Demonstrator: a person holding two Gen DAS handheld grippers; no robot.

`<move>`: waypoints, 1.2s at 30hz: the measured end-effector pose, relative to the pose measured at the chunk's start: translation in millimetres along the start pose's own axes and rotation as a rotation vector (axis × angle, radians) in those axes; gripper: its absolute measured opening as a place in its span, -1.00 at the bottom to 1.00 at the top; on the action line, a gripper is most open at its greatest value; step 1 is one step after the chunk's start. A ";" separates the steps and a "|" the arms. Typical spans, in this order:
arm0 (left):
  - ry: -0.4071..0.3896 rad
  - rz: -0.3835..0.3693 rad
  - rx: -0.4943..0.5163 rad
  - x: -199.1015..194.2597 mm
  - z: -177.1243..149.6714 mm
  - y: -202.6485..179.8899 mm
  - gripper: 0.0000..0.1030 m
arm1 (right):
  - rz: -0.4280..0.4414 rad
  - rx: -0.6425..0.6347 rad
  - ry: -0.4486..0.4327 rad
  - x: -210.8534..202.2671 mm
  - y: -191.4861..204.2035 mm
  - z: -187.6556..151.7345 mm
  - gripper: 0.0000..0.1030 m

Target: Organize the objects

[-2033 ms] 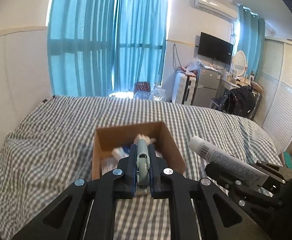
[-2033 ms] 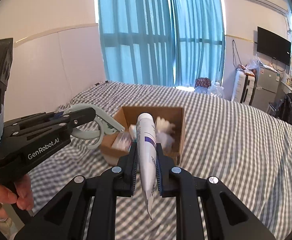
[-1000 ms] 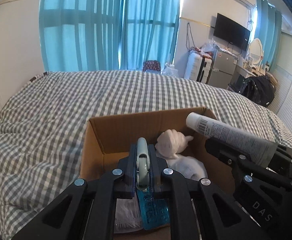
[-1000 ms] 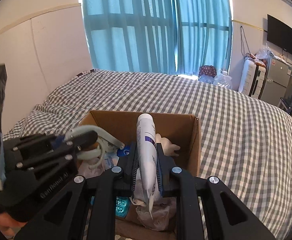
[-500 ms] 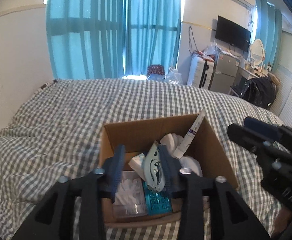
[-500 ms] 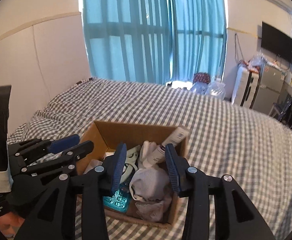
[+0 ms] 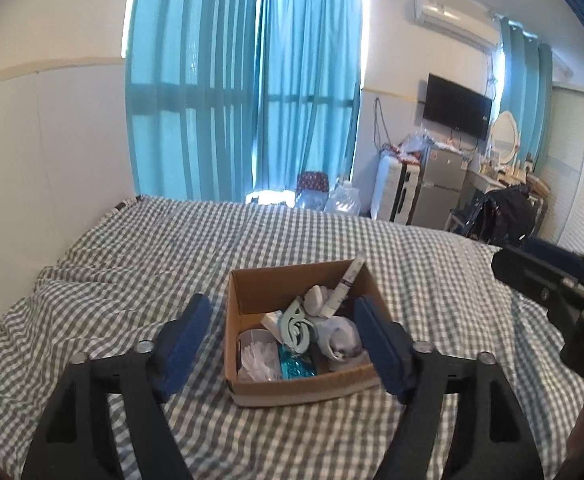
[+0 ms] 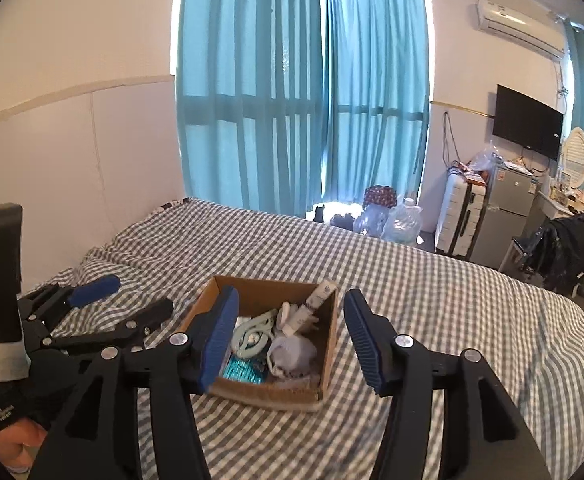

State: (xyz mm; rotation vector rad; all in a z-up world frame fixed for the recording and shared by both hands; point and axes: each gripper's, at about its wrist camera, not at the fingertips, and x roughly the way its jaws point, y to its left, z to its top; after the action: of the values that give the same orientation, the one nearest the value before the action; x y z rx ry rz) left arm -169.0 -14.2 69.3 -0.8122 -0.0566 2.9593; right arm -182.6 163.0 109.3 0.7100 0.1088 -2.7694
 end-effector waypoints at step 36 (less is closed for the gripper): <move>-0.113 0.081 0.004 -83.0 -102.2 2.9 1.00 | -0.163 0.060 -0.064 -71.6 -2.3 -127.2 1.00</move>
State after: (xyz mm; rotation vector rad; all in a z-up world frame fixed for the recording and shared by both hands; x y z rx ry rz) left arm -45.8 -22.0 23.5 -0.6614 -0.0250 3.0779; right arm -64.5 201.0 32.3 0.6530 0.0742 -2.9588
